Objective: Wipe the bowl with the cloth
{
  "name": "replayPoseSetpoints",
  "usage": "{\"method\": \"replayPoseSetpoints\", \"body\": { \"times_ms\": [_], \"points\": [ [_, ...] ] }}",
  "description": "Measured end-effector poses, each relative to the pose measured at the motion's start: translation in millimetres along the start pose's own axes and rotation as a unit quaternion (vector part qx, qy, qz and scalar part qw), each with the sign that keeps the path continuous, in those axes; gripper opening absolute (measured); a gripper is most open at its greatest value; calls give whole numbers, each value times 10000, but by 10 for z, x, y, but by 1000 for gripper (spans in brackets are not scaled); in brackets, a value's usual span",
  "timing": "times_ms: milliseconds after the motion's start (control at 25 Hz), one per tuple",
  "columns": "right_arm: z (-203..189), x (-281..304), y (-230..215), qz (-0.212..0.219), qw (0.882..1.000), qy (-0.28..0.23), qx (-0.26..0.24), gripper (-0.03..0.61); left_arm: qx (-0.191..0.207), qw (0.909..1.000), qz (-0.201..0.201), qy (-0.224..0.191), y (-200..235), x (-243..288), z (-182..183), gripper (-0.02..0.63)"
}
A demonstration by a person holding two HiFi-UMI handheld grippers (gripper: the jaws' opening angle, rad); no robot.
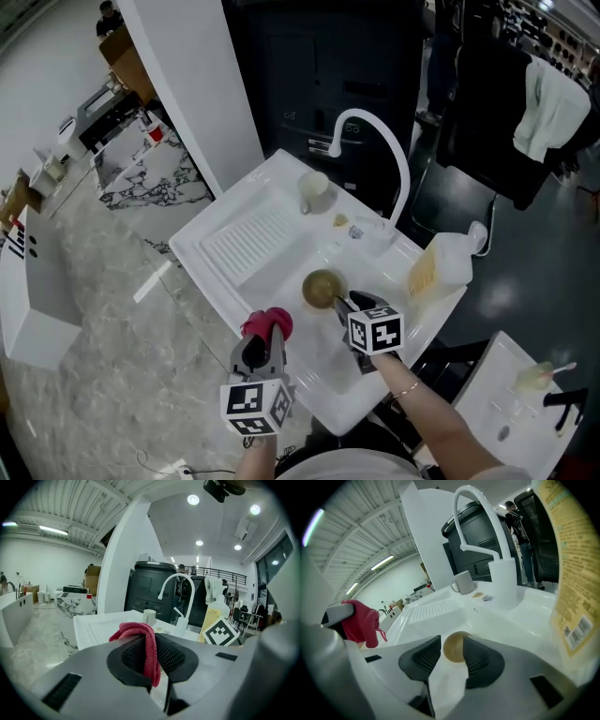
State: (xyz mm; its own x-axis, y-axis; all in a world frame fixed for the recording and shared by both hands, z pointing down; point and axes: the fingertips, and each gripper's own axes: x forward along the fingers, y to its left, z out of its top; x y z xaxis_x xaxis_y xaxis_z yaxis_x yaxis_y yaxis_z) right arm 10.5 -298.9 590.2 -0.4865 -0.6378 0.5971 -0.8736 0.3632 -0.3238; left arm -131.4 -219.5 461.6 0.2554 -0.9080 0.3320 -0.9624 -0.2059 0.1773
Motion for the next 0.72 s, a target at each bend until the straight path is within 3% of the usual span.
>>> {"method": "replayPoseSetpoints", "body": {
  "times_ms": [720],
  "points": [
    [-405, 1277, -743, -456, 9931, 1028, 318, 173, -135, 9985, 179, 499, 243, 892, -274, 48]
  ]
}}
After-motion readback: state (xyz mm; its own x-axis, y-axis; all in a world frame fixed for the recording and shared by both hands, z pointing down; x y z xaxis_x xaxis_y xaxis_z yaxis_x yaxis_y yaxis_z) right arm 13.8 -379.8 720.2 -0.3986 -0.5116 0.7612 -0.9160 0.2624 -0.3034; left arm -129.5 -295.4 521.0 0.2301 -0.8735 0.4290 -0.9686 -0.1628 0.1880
